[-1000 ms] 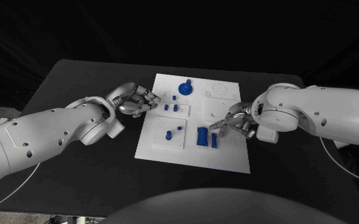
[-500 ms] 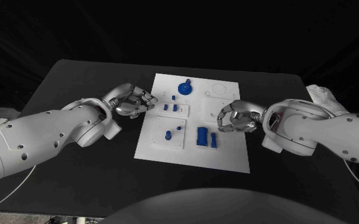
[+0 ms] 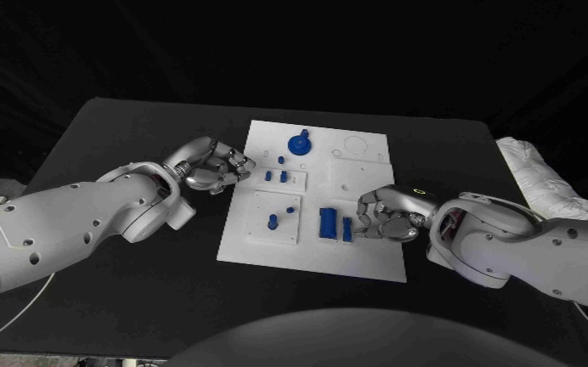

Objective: Assemble the parts on the task board

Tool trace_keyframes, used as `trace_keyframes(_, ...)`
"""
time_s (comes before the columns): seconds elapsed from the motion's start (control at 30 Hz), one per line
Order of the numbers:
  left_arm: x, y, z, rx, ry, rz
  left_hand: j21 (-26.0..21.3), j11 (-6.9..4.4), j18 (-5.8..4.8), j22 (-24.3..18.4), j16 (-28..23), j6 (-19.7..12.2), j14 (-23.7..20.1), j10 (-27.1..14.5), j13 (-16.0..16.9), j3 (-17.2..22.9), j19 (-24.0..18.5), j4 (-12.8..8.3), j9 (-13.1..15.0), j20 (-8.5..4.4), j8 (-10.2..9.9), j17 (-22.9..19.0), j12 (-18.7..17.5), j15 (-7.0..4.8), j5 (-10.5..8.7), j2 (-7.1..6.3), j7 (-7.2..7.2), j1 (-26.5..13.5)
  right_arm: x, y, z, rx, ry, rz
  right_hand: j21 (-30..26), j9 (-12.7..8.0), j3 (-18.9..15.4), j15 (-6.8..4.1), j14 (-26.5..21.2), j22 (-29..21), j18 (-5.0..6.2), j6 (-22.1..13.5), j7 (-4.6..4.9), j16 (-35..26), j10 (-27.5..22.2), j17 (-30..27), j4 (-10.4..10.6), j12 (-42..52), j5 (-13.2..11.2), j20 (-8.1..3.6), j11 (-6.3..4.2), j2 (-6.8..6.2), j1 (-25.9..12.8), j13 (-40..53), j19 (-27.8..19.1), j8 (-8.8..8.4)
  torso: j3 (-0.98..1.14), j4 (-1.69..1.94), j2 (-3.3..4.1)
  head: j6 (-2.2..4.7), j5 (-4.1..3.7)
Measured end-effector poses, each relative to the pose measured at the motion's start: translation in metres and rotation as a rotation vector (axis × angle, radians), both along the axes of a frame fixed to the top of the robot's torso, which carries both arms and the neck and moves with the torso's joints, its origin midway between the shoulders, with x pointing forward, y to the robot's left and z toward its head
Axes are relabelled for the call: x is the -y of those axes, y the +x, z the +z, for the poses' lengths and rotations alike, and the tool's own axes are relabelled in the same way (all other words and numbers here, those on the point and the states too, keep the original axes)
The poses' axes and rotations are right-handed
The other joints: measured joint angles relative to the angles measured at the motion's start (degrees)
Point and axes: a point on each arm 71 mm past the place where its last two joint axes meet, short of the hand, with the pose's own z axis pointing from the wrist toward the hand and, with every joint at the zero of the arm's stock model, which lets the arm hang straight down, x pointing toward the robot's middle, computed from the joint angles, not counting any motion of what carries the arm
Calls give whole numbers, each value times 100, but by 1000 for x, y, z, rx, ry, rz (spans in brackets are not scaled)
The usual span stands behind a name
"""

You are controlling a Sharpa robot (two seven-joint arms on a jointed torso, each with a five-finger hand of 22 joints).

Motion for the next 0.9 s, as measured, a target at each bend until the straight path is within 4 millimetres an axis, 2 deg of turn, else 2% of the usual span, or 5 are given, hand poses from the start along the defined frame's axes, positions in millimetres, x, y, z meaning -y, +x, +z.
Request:
trace_keyframes(0.07,-1,0,0,0,0,3,0,0,1,0,0,0,0,0,0,0,0,0,0,0,0,0,0,0,0,0,0,0,-3,-1,-2,8,3,7,0,26,-74,0,0,0,0,45,-15,0,0,1,74,0,-184,-8,0,-32,-32,0,-8,133,0,-4,0,0,4)
trace_keyframes(0.17,-2,0,0,1,0,4,0,0,1,0,0,0,0,0,0,0,0,0,0,0,0,0,0,0,0,0,0,0,-5,-1,-4,16,6,14,0,27,-168,0,0,0,0,45,-16,0,-1,1,168,0,-445,-8,0,-32,-32,0,-8,235,0,-2,-2,0,5)
trace_keyframes(0.33,-2,-1,0,1,0,3,0,0,0,0,0,0,0,0,1,0,0,0,0,0,0,0,0,0,0,0,0,0,-8,0,-6,26,7,20,0,27,-274,-22,-22,-1,0,45,-16,0,-18,0,306,0,-796,-28,-17,-55,-55,0,-29,261,-3,3,-4,0,-5)
trace_keyframes(0.73,-2,-1,0,1,-1,2,0,0,0,4,0,0,0,0,1,16,0,16,0,0,0,-7,0,0,0,0,0,0,-13,3,-11,26,1,26,-23,26,-276,-22,-22,-1,0,45,-16,0,-21,0,307,0,-817,-31,-19,-63,-47,-1,-31,300,-4,3,-8,0,-5)
trace_keyframes(0.9,-2,-1,0,1,-1,2,0,0,0,4,0,0,0,0,1,16,0,16,0,0,0,-7,0,0,0,0,0,0,-16,4,-13,22,-2,27,-24,26,-287,-22,-22,-2,0,23,-37,0,-21,-1,319,0,-817,-49,-19,-85,-25,-1,-49,300,3,7,-12,0,4)
